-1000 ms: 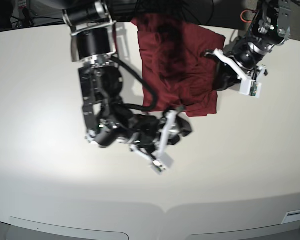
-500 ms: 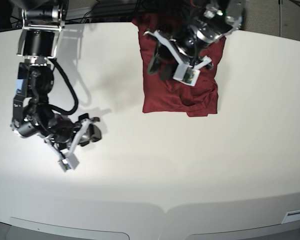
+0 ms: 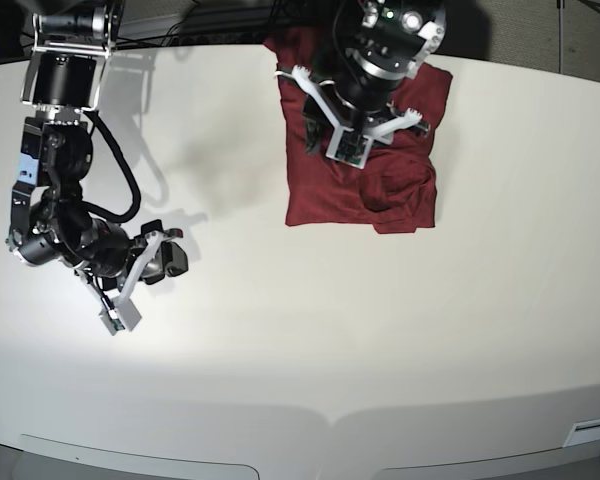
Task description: Fold the T-shirt properly
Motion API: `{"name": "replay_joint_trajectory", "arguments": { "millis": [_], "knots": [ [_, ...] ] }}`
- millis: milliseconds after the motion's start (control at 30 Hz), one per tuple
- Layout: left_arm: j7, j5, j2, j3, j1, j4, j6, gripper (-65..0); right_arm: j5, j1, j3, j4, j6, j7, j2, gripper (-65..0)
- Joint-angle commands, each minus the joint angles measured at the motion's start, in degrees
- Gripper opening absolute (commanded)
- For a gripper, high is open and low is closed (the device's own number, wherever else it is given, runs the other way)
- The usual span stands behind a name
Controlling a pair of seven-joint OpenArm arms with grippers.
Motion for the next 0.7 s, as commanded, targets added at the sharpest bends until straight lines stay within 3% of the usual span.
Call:
{"name": "replay_joint_trajectory", "arguments": {
  "millis": [0,300,433,500,667],
  "knots": [
    [-1.2,-0.1,0.4,0.1,-0.1,0.4,-0.2,-45.0,1.2,1.4,0.3,0.9,0.1,1.1,0.5,-39.9],
    [-1.3,-0.1,0.4,0.1,-0.1,-4.0,-0.2,-45.6,1.2,1.4,0.3,0.9,0.1,2.0,0.5,-39.9],
    [-2.8,-0.1,0.4,0.1,-0.1,-4.0,-0.2,-65.0,1.2,1.4,0.3,0.9,0.1,2.0,0.5,-39.9],
    [-2.7,-0.1,0.3,0.1,0.0,-3.6,0.0,-65.0,1.2,1.4,0.3,0.9,0.1,2.2,0.5,-39.9],
    [-2.9,3.6,-0.9,0.0,4.0,2.2,9.4,-65.0,1.2,1.4,0.3,0.9,0.1,2.4,0.5,-39.9]
  ]
}}
